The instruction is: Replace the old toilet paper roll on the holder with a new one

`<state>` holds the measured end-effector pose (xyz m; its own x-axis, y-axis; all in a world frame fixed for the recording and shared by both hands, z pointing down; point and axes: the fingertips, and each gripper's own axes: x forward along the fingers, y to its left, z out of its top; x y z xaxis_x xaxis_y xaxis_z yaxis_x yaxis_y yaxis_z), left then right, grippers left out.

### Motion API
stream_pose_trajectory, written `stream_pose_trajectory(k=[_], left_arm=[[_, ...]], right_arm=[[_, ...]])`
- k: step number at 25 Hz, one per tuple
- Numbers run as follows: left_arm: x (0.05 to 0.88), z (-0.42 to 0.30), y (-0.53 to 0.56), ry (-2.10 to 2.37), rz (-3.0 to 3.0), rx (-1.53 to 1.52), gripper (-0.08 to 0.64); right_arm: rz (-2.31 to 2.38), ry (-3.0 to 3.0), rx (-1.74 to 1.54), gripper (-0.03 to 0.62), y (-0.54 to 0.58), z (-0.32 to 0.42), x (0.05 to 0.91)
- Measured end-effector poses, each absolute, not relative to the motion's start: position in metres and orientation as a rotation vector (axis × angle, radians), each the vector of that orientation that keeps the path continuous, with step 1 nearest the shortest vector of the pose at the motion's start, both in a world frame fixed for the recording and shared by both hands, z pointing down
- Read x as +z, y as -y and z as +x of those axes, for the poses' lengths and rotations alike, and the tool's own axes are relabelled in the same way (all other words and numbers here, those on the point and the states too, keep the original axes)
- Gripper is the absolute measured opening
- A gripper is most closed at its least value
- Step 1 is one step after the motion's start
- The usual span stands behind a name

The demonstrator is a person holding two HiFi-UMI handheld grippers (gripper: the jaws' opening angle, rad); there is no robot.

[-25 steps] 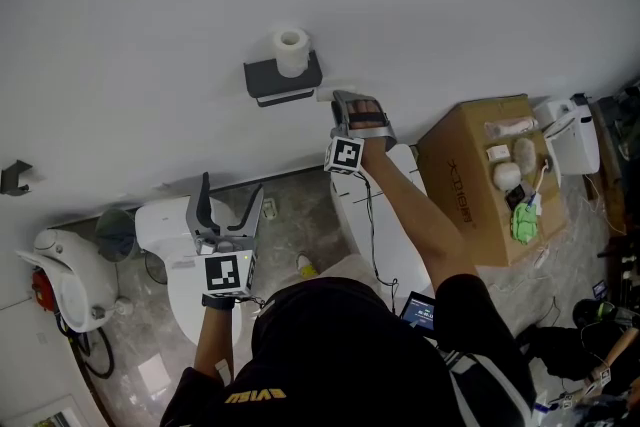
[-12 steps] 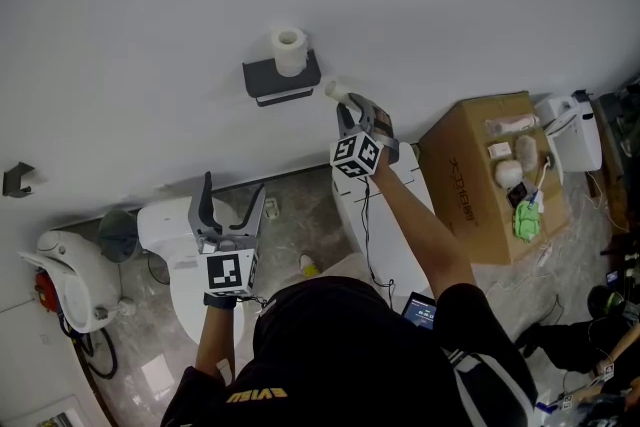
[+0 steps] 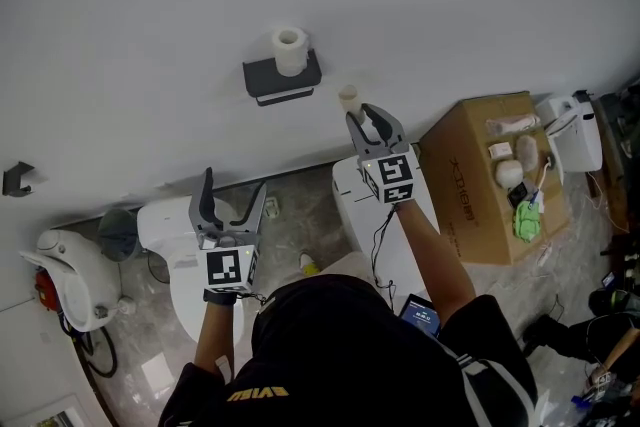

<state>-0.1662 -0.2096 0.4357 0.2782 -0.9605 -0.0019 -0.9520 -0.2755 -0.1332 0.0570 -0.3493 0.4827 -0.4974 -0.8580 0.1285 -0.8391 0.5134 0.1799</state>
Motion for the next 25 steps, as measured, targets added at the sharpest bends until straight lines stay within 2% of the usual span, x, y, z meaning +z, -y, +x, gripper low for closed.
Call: stream_pose_trajectory(k=[25], left_arm=[[0.428, -0.122, 0.291, -1.713, -2.504, 0.037, 0.393]], right_arm=[[1.505, 2.655, -0.132, 0.137, 0.328, 0.058, 0.443]])
